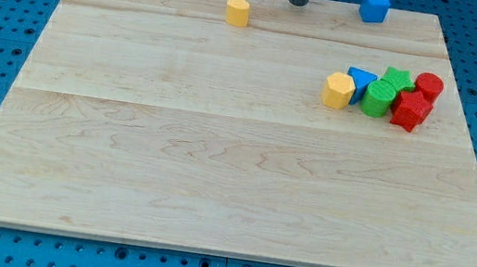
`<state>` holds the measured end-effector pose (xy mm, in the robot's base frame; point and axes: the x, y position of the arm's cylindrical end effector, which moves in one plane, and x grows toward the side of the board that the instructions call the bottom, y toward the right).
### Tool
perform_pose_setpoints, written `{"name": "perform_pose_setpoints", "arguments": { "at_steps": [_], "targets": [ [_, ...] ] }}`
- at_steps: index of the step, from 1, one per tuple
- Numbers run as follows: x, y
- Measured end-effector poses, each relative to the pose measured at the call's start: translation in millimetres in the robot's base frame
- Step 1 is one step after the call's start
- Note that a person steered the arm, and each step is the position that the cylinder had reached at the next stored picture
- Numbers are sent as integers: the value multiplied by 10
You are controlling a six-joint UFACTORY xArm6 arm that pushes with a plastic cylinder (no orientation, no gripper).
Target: Point at the yellow heart
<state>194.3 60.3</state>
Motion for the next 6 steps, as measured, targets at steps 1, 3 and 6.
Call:
{"name": "perform_pose_setpoints", "arguments": {
  "at_steps": [1,3,6],
  "targets": [
    [-22,-51],
    [-25,-106],
    [-12,-533]
  ]
}}
